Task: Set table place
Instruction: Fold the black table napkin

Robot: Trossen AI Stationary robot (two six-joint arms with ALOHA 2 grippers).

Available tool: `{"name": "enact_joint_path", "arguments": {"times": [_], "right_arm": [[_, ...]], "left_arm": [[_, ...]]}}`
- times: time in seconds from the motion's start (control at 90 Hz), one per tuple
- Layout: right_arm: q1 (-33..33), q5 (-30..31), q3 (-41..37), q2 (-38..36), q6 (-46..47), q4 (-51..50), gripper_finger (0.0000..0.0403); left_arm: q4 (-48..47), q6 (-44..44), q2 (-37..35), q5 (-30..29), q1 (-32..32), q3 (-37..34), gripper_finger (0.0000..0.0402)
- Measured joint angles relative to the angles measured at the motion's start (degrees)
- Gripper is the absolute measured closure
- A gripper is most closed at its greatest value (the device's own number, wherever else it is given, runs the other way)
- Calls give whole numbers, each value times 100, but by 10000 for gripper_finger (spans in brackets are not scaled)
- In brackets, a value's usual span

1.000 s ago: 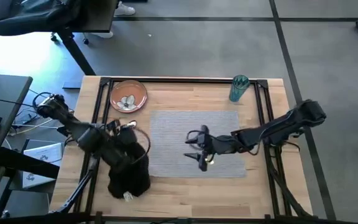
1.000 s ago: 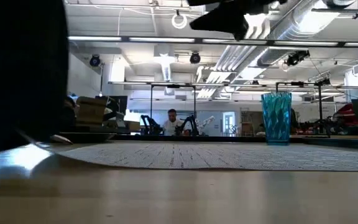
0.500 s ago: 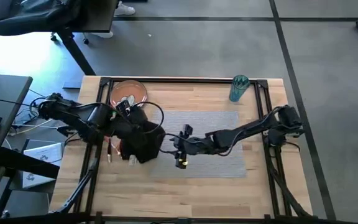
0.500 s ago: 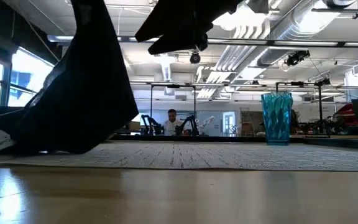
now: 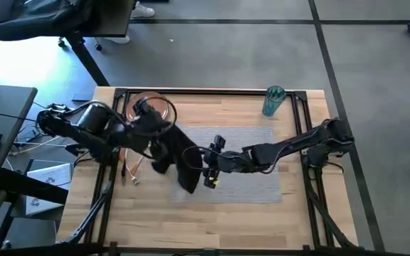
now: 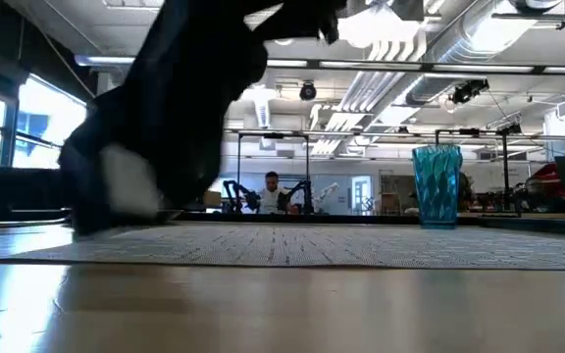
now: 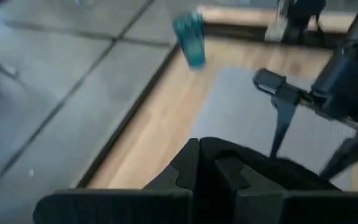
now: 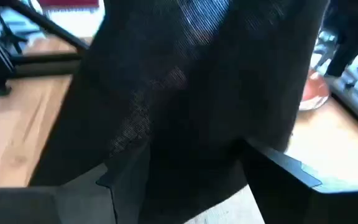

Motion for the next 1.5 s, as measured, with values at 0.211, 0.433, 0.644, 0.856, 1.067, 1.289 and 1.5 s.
{"name": "enact_joint_path", "arguments": {"times": [0.211,0.433,0.644,0.856,1.067,1.289,1.5], "right_arm": [[4,-68,2,-769,422,-1341,171],[175,-517,-687,-757,1497,-2555,171],[418,-654,-1936,-284,1851,-594,171],[209,-690,-2057,111,1571,1027,171],[32,-1515,-1492,126,840,1413,171],[281,-1394,-725,306,-639,1782,171],[-41,375,201,1168,-1247,1992,171]], "left_arm": [[446,606,6,-14,277,88,401],[420,620,50,28,402,27,401],[431,675,52,24,400,27,401],[688,814,55,-17,426,25,401],[1615,1425,59,1,664,25,401],[1868,1693,61,36,954,25,401],[1911,1702,160,203,1206,23,401]]}}
